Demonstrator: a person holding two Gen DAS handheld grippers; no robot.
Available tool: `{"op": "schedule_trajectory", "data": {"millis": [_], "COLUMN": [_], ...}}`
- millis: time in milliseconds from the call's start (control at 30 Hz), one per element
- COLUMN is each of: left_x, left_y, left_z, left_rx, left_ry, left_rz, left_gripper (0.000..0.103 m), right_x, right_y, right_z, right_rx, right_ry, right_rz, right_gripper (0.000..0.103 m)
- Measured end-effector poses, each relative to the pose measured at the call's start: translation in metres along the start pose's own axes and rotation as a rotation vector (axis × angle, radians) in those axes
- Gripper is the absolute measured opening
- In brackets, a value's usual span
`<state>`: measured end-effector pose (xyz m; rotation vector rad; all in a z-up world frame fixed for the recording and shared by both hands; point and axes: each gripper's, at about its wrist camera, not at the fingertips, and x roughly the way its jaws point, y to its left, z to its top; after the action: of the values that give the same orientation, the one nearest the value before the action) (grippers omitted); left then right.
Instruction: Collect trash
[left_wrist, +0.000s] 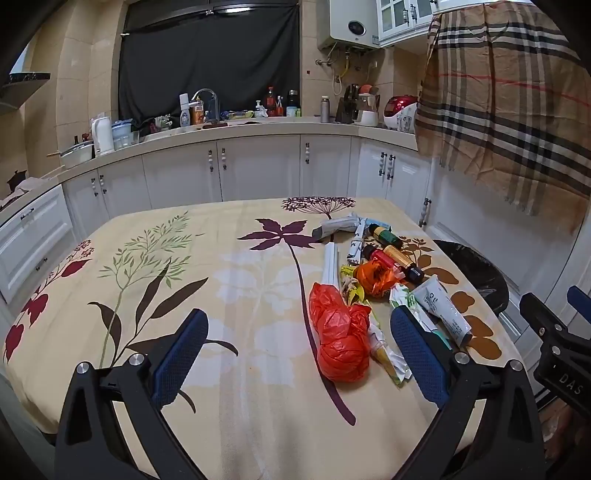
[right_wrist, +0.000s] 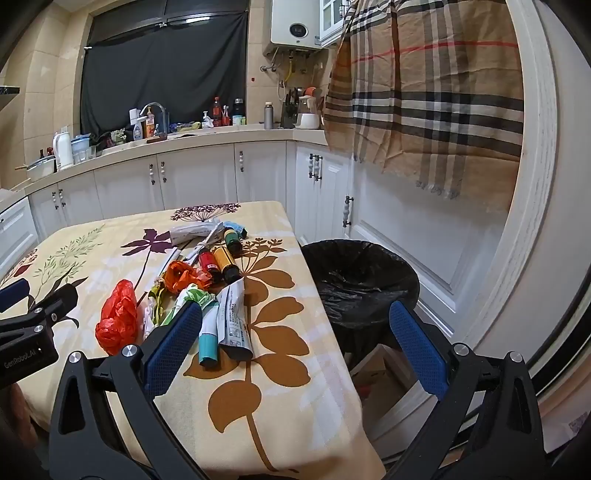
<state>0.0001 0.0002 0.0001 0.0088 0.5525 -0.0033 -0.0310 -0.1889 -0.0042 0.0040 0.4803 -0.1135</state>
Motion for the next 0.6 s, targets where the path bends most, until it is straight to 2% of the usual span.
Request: {"op": "schedule_trajectory", "data": {"millis": [600], "left_x": [-0.0026], "left_y": [0.0030], "left_z": [0.0032], "left_rx": [-0.023], "left_ry": [0.001], "left_rz": [-0.003], "left_gripper": [0.096], "right_x": [-0.0048], "right_y": [-0.0006], "right_z": [0.0045], "right_rx": [-0.001], "right_ry": [-0.011], "right_rz": [-0.002], "right_gripper": [0.099]}}
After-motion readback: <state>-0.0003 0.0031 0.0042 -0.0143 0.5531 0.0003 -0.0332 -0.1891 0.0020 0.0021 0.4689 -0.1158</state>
